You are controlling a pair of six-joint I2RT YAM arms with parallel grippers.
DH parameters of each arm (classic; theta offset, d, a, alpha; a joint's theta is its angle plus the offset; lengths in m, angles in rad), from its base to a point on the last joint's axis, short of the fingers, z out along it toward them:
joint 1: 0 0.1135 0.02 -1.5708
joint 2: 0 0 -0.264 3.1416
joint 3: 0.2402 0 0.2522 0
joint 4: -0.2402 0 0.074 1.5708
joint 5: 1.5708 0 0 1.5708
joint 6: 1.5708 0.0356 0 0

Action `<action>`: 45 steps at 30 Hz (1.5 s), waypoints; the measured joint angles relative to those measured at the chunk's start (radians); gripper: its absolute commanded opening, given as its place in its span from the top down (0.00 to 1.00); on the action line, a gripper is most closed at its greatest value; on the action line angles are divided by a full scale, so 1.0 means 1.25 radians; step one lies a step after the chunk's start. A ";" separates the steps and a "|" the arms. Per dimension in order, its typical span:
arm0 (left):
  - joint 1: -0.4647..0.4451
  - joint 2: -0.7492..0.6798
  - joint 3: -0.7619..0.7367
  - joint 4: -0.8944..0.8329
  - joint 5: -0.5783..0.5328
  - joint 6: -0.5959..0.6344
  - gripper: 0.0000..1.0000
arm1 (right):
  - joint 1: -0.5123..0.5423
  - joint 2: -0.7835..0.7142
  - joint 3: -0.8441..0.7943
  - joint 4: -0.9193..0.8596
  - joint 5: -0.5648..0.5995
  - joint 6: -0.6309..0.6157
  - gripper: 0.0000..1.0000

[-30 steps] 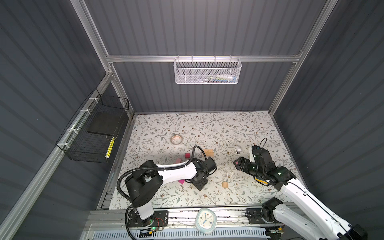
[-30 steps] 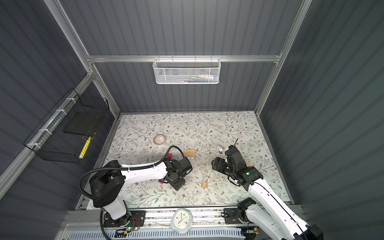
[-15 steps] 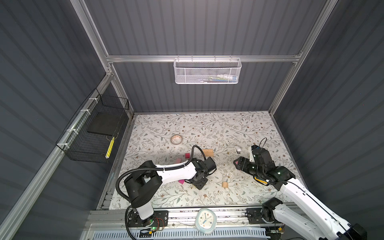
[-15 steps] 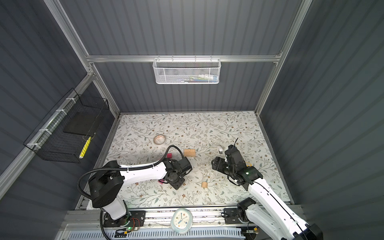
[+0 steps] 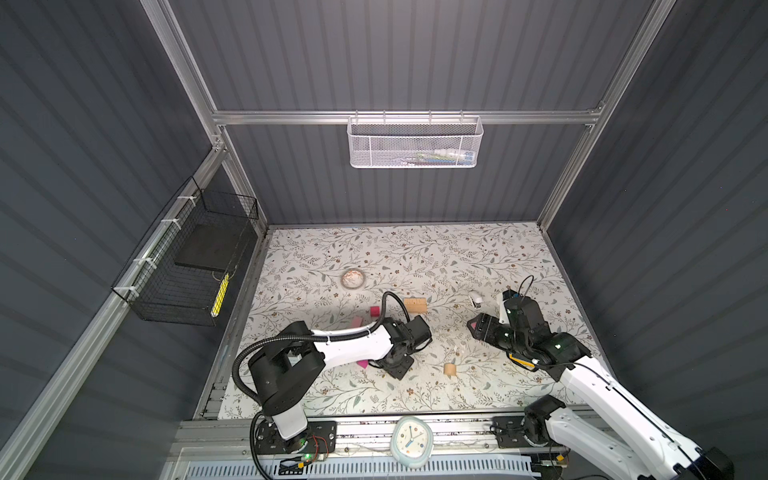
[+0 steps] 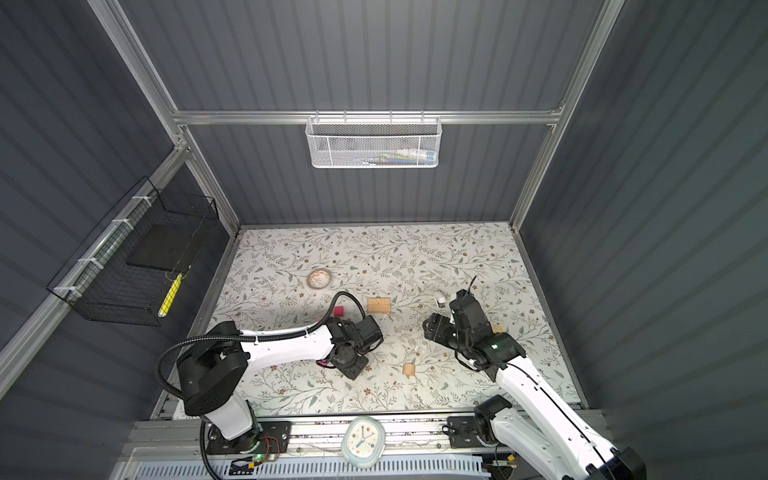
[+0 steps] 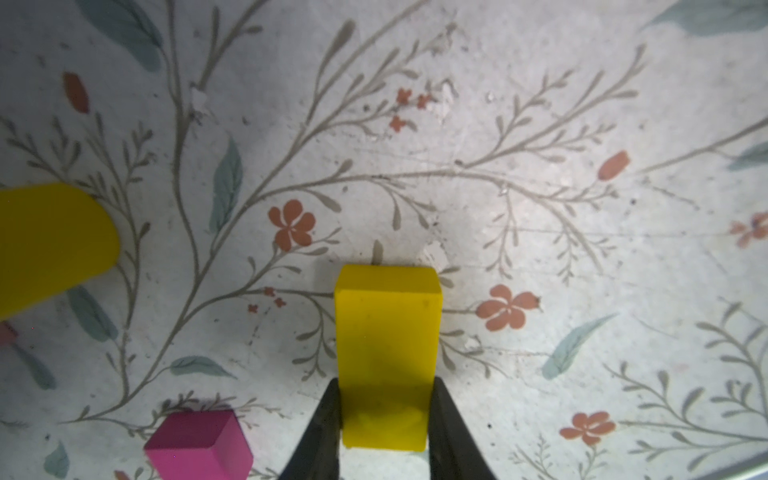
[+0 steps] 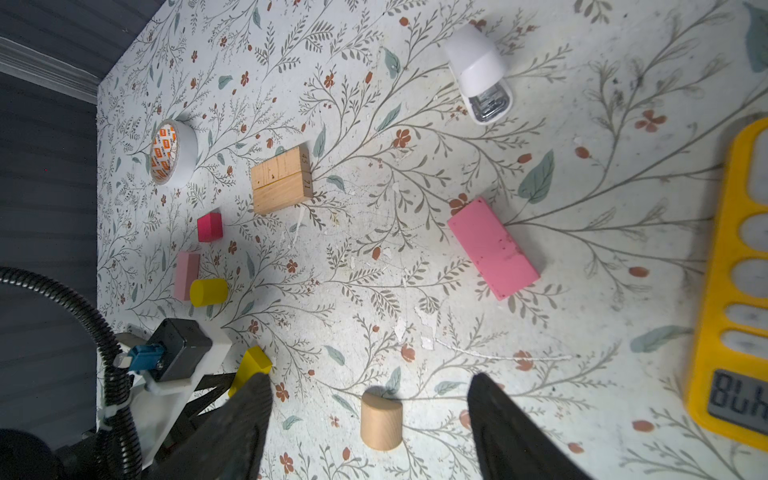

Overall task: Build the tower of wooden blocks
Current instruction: 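Lift the yellow block with the left gripper and carry it over the wooden stack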

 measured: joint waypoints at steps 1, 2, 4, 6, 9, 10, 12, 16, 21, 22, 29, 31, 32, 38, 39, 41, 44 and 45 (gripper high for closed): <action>0.000 0.000 0.001 -0.001 0.000 -0.003 0.82 | 0.000 -0.001 0.000 0.000 0.000 0.001 0.21; 0.000 0.000 0.002 -0.002 -0.002 -0.005 0.84 | 0.000 -0.001 0.000 0.000 0.000 0.001 0.21; 0.000 0.000 0.010 -0.009 -0.007 -0.013 0.90 | 0.000 -0.005 0.000 0.000 0.000 0.002 0.21; 0.000 0.000 0.031 -0.023 -0.014 -0.025 0.93 | 0.000 -0.011 0.000 0.000 0.000 0.002 0.21; 0.001 0.000 0.083 -0.047 -0.028 -0.042 0.96 | 0.000 -0.021 0.000 -0.003 0.000 0.002 0.21; 0.003 0.000 0.100 -0.053 -0.033 -0.047 0.97 | 0.000 -0.023 0.000 -0.004 0.000 0.002 0.21; 0.006 0.000 0.143 -0.070 -0.045 -0.060 0.98 | 0.000 -0.030 0.002 -0.009 0.001 0.002 0.21; 0.031 0.002 0.214 -0.094 -0.058 -0.087 1.00 | 0.000 -0.036 0.010 -0.013 0.001 0.002 0.20; 0.094 0.039 0.299 -0.111 -0.063 -0.119 1.00 | 0.000 -0.030 0.028 -0.012 0.004 0.002 0.19; 0.104 0.052 0.317 -0.113 -0.063 -0.122 1.00 | 0.000 -0.027 0.032 -0.012 0.005 0.002 0.19; 0.153 0.190 0.475 -0.129 -0.063 -0.156 1.00 | 0.000 0.002 0.056 -0.009 0.009 -0.001 0.17; 0.156 0.234 0.522 -0.140 -0.064 -0.165 1.00 | 0.000 0.006 0.059 -0.009 0.011 -0.001 0.16; 0.156 0.255 0.546 -0.147 -0.065 -0.171 1.00 | 0.000 0.008 0.061 -0.009 0.013 -0.001 0.16; 0.168 0.340 0.627 -0.177 -0.067 -0.213 1.00 | -0.002 0.010 0.075 -0.009 0.022 -0.003 0.14; 0.169 0.348 0.633 -0.181 -0.067 -0.220 1.00 | -0.002 0.010 0.077 -0.009 0.022 -0.005 0.14; 0.175 0.361 0.641 -0.185 -0.069 -0.234 1.00 | -0.003 0.010 0.080 -0.009 0.024 -0.007 0.14; 0.184 0.375 0.645 -0.190 -0.069 -0.254 1.00 | -0.006 0.010 0.080 -0.009 0.024 -0.007 0.14; 0.184 0.378 0.645 -0.192 -0.069 -0.259 1.00 | -0.006 0.011 0.080 -0.009 0.024 -0.007 0.14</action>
